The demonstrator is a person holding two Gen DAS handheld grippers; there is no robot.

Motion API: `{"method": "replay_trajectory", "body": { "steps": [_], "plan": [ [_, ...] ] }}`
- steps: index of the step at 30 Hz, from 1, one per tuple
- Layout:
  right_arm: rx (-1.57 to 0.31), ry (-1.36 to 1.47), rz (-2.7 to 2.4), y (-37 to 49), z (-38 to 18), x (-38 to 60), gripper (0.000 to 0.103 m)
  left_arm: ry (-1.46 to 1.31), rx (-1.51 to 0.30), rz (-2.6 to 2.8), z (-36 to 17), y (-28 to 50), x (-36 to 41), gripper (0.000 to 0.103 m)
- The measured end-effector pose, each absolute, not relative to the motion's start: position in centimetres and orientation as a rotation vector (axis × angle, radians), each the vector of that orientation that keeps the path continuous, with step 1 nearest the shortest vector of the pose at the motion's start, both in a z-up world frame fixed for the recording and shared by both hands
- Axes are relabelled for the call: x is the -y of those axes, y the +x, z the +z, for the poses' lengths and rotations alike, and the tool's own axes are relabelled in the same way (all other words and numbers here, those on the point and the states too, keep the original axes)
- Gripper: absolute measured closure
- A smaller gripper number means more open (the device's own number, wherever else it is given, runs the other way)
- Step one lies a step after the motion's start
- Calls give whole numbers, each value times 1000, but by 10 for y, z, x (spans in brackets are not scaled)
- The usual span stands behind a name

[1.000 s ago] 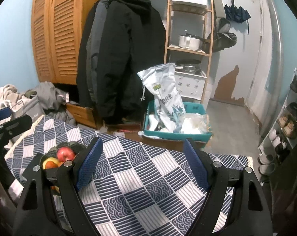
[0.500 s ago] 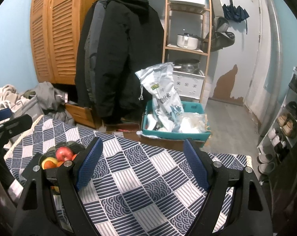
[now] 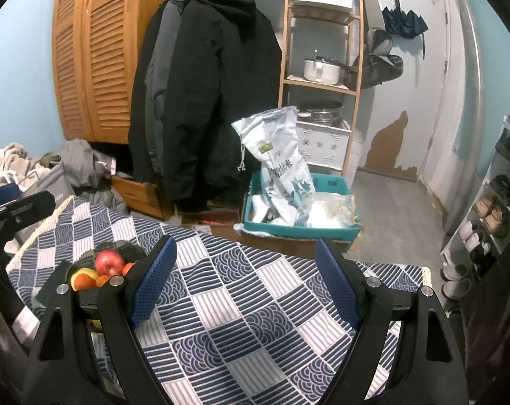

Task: Organize fruits

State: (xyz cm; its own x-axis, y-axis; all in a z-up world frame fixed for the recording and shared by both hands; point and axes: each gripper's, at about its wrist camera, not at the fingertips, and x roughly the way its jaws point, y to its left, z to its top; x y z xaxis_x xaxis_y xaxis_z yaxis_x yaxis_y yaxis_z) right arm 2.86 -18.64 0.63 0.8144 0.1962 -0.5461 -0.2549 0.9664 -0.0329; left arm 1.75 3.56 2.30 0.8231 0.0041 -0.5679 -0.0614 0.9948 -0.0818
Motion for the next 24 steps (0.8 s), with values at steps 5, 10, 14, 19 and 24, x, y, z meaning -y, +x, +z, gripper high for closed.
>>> {"method": "replay_trajectory", "body": {
  "steps": [5, 10, 14, 19, 24],
  "plan": [
    [-570, -107, 239, 28, 6, 189, 20, -102, -602, 48, 23, 17, -37, 1],
    [-571, -107, 240, 29, 6, 188, 20, -103, -605, 46, 23, 16, -37, 1],
    [-571, -108, 241, 28, 6, 189, 20, -97, -618, 56, 24, 17, -37, 1],
    [-571, -107, 241, 28, 6, 188, 20, -103, -636, 59, 23, 20, -36, 1],
    [-571, -107, 239, 28, 6, 188, 20, -108, -656, 61, 20, 22, -35, 1]
  ]
}}
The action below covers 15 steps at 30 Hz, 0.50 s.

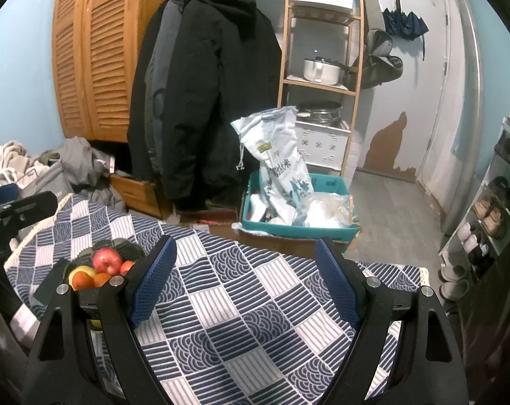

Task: Organize fruits

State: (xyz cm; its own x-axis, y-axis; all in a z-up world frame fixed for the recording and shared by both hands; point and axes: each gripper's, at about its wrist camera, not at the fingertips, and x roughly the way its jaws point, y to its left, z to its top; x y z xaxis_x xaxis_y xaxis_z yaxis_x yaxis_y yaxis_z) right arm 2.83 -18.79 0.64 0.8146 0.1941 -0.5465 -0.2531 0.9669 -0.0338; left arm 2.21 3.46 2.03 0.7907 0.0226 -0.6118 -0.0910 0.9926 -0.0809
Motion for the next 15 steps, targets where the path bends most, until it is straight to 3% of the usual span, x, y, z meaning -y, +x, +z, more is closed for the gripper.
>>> {"method": "replay_trajectory", "body": {
  "steps": [15],
  "plan": [
    [-572, -108, 240, 28, 6, 187, 20, -100, -654, 61, 21, 22, -32, 1]
  ]
}}
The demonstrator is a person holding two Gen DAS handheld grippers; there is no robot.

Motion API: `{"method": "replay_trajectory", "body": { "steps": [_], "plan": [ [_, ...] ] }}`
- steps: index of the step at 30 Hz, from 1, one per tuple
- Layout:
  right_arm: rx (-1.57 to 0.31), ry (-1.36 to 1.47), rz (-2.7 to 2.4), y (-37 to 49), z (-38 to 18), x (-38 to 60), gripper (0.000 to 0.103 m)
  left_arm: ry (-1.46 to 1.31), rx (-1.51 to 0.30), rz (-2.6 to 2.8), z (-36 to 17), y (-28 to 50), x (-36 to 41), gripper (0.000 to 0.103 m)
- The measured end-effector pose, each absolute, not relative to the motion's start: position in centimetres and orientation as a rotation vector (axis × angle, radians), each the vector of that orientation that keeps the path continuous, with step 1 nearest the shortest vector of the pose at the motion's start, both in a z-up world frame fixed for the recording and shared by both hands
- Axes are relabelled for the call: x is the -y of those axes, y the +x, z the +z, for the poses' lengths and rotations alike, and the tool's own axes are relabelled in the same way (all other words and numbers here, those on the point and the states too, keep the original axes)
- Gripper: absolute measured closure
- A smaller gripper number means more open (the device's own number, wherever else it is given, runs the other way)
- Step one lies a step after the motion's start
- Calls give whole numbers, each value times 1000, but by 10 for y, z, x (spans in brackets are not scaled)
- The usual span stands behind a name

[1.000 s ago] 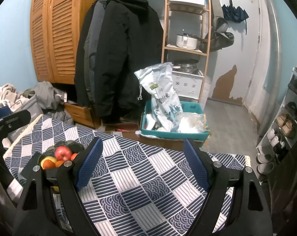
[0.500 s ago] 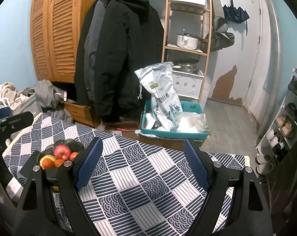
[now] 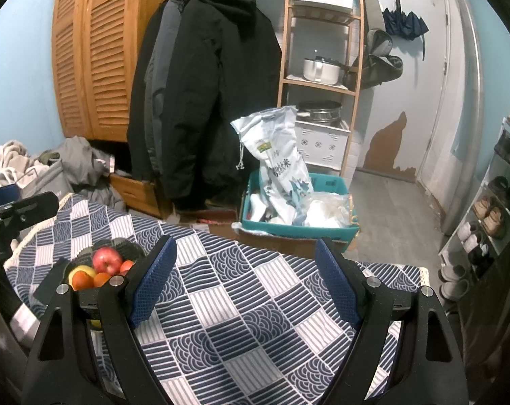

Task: Organize fruits

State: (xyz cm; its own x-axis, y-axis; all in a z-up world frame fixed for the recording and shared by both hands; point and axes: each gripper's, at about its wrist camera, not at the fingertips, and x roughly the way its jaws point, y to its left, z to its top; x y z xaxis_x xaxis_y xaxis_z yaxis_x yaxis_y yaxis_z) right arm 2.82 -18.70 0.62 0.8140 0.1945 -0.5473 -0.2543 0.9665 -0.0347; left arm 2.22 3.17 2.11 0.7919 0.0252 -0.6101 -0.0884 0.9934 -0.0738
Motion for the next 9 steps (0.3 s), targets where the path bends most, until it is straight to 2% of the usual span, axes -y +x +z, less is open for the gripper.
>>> {"method": "replay_trajectory", "body": {
  "steps": [9],
  "plan": [
    [-571, -108, 240, 28, 6, 187, 20, -88, -645, 60, 22, 22, -28, 1]
  ]
}}
